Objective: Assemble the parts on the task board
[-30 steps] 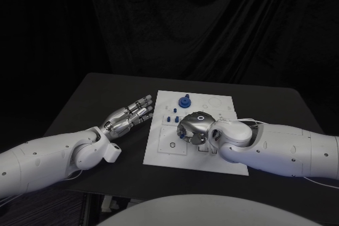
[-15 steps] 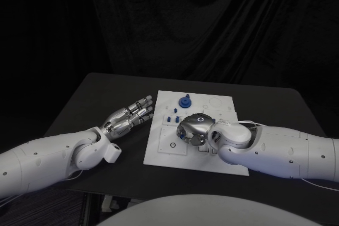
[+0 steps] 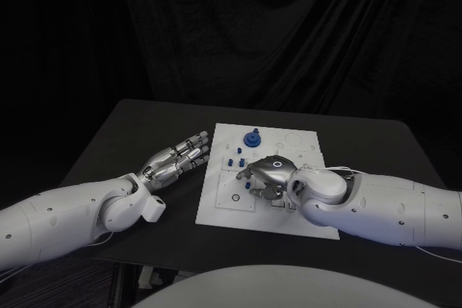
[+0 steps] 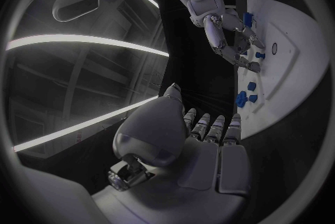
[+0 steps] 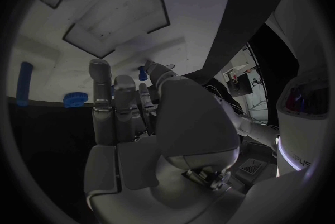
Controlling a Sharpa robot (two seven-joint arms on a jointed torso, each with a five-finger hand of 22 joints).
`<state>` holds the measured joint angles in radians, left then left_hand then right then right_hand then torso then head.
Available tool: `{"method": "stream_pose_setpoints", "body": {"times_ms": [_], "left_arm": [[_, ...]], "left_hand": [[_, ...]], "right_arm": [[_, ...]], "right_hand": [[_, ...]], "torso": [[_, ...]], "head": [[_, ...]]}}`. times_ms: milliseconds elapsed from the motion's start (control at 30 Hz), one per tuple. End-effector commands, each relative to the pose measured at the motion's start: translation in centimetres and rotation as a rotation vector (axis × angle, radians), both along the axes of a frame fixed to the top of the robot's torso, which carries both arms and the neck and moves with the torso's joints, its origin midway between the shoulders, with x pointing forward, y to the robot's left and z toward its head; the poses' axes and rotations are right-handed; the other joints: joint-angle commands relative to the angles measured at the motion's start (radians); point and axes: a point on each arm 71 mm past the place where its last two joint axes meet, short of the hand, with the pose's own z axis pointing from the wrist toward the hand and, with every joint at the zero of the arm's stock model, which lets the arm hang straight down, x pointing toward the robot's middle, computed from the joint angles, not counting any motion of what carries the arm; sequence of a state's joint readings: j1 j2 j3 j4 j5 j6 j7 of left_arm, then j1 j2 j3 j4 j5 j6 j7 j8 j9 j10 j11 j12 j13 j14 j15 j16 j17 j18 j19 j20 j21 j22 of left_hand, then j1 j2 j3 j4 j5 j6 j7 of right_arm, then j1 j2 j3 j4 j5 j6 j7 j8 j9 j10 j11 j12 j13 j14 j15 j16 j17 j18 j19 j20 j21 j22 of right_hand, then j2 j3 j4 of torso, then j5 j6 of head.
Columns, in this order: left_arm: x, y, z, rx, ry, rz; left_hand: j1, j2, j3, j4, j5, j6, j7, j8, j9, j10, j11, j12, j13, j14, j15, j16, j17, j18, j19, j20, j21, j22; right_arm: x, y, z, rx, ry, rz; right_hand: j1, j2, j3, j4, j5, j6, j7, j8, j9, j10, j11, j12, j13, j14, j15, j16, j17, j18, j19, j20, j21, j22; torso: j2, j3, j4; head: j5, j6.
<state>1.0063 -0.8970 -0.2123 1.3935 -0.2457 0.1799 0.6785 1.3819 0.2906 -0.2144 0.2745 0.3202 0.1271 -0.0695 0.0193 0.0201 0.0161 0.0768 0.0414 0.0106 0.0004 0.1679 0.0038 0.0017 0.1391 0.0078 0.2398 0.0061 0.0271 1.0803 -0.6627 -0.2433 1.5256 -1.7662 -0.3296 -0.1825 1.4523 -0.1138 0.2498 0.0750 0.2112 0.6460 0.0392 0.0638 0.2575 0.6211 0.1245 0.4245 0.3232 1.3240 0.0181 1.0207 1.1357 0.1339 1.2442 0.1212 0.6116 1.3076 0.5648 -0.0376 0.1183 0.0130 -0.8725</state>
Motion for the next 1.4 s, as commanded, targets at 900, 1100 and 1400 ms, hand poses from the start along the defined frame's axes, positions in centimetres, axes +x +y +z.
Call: {"method": "stream_pose_setpoints", "body": {"times_ms": [900, 1100, 1400], "left_arm": [[-0.3, -0.1, 0.2, -0.091, -0.073, 0.021], [-0.9, -0.2, -0.2, -0.104, -0.066, 0.021], [-1.2, 0.0, -0.6, -0.105, -0.060, 0.024]], "left_hand": [[0.009, 0.001, 0.007, 0.005, 0.006, 0.003, 0.009, 0.002, 0.002, -0.003, 0.007, -0.001, 0.000, 0.000, 0.000, -0.004, -0.002, 0.004, -0.003, 0.000, -0.001, -0.002], [0.062, -0.001, 0.064, -0.051, 0.067, 0.021, 0.019, 0.005, 0.004, 0.001, 0.006, 0.006, 0.002, 0.000, -0.006, -0.004, -0.002, 0.008, -0.001, -0.001, 0.000, 0.001], [0.064, -0.001, 0.079, -0.061, 0.087, 0.029, 0.027, 0.006, 0.005, 0.001, 0.006, 0.007, 0.002, 0.000, -0.007, -0.004, -0.002, 0.010, 0.000, -0.001, 0.001, 0.004]], "right_arm": [[3.7, -11.2, 7.2, 0.009, -0.054, -0.276], [3.4, -12.1, 5.3, 0.019, -0.021, -0.299], [3.3, -12.2, 3.4, 0.021, 0.013, -0.307]], "right_hand": [[-0.001, 0.028, -0.066, 0.083, -0.001, 0.174, 0.064, 0.041, -0.051, 0.047, -0.006, 0.033, -0.096, 0.150, -0.010, 0.304, 0.203, -0.041, 0.170, -0.011, 0.423, 0.141], [-0.019, 0.030, -0.078, 0.102, -0.019, 0.163, 0.056, 0.026, -0.066, 0.058, -0.005, 0.023, -0.115, 0.147, -0.008, 0.302, 0.199, -0.040, 0.166, -0.009, 0.426, 0.141], [-0.029, 0.031, -0.091, 0.115, -0.039, 0.154, 0.066, 0.016, -0.079, 0.093, -0.006, 0.026, -0.129, 0.148, -0.001, 0.308, 0.201, -0.042, 0.166, -0.003, 0.439, 0.142]], "torso": [[-0.003, -0.0040, 0.0017], [0.000, -0.0033, -0.0002], [0.000, 0.0005, 0.0008]], "head": [[-0.014, 0.000], [-0.015, 0.000], [-0.017, 0.000]]}}
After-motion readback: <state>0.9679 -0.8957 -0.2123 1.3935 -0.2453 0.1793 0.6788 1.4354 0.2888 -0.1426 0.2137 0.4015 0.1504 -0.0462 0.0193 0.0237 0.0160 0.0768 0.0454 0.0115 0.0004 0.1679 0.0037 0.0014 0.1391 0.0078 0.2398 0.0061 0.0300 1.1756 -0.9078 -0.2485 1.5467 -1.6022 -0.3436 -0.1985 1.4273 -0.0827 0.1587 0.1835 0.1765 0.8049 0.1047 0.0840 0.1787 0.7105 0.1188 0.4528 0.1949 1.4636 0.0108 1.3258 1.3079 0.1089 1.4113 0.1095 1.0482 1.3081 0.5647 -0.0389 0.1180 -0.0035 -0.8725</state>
